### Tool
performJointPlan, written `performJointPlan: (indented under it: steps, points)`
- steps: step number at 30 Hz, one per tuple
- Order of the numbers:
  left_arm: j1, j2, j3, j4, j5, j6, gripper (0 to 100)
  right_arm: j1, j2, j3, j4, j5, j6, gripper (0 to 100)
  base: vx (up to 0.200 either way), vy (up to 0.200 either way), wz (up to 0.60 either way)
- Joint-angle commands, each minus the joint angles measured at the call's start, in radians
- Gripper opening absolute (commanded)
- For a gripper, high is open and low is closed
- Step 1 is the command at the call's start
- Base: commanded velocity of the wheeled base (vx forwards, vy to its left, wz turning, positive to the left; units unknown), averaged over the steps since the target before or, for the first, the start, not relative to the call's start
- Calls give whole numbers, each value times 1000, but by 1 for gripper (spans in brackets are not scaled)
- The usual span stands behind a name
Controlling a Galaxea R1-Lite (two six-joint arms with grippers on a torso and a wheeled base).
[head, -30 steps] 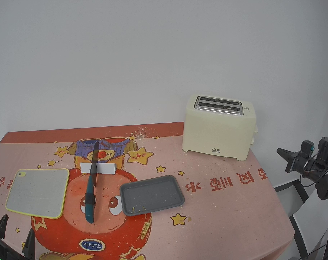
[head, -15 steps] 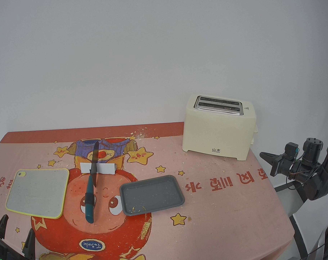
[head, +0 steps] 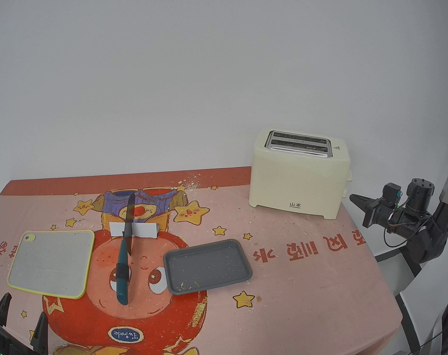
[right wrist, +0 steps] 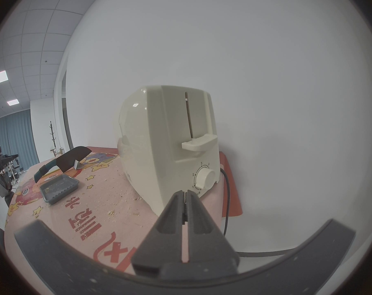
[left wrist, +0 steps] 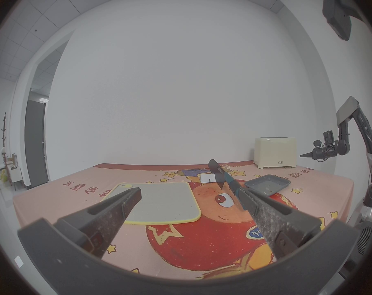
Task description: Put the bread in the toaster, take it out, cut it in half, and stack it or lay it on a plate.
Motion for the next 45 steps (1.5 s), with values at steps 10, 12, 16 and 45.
performJointPlan:
  steps: [10, 12, 16, 45]
  points:
    - [0, 1, 18, 0, 0, 0, 100, 22, 40, -69, 6, -8, 16, 0, 0, 0, 0]
    - [0, 1, 18, 0, 0, 0, 100, 22, 40, -69, 6, -6, 16, 0, 0, 0, 0]
    - [0, 1, 18, 0, 0, 0, 100, 21, 44, -69, 6, -8, 17, 0, 0, 0, 0]
    - [0, 1, 18, 0, 0, 0, 100, 10, 86, -98, 5, -8, 28, 0, 0, 0, 0]
